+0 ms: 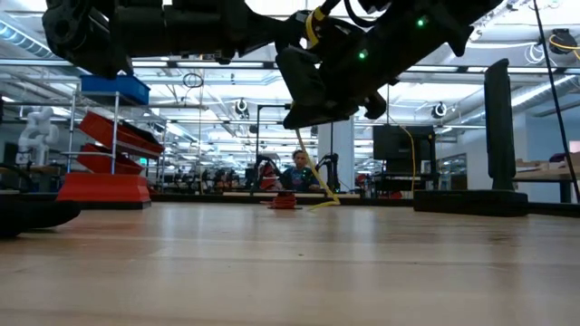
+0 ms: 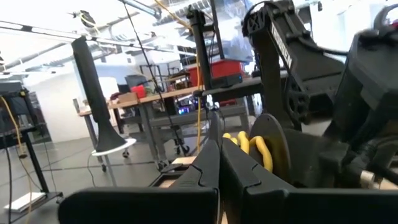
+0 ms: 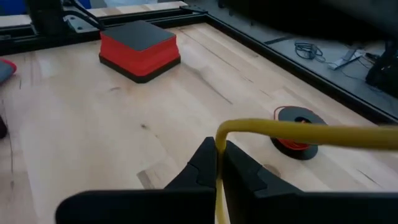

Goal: Coil cords
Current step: Coil the yellow wire into the spool

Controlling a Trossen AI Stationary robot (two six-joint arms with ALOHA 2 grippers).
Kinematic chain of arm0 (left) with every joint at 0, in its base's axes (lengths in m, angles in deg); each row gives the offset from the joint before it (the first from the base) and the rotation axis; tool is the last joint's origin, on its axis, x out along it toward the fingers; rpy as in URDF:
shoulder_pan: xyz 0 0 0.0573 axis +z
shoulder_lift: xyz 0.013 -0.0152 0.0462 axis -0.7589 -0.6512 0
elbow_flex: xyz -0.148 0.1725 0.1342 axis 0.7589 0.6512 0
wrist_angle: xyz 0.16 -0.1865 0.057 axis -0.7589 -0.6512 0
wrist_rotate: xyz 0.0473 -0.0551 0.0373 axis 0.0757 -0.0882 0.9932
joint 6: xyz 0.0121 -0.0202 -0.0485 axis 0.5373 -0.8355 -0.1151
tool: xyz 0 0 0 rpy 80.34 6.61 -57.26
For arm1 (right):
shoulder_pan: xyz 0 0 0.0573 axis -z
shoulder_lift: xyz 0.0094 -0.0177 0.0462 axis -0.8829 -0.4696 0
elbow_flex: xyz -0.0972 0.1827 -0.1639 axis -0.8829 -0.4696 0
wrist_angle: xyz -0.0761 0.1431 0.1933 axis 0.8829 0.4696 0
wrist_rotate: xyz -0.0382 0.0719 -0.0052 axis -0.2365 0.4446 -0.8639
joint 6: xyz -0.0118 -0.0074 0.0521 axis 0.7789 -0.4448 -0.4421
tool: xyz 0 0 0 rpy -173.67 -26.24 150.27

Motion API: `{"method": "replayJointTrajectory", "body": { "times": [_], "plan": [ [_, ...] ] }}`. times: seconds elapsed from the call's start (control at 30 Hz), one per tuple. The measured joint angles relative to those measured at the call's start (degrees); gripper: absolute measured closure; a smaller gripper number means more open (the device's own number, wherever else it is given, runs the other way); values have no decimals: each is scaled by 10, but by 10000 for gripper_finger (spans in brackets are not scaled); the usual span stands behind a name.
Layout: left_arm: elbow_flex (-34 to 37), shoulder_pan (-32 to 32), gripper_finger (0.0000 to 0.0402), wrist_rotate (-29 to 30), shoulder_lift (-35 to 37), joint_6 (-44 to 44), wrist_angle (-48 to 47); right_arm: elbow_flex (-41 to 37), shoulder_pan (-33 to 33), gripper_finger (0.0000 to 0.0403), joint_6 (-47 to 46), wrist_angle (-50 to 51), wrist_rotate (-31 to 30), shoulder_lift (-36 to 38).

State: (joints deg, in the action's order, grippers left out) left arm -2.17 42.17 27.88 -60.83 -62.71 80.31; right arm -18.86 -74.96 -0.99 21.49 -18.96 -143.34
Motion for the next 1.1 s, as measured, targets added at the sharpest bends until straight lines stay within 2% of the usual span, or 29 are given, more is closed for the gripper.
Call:
{"method": "replayJointTrajectory", "body": {
  "times": [0.4,0.8,1.1],
  "plan": [
    [-1,1,402,4,0,-1,-21,39,9,403,16,3,15,2],
    [-1,1,402,-2,0,-3,-38,41,4,403,1,11,0,2],
    [1,8,401,17,-2,-13,-49,43,5,402,11,-11,-7,4]
  ]
}}
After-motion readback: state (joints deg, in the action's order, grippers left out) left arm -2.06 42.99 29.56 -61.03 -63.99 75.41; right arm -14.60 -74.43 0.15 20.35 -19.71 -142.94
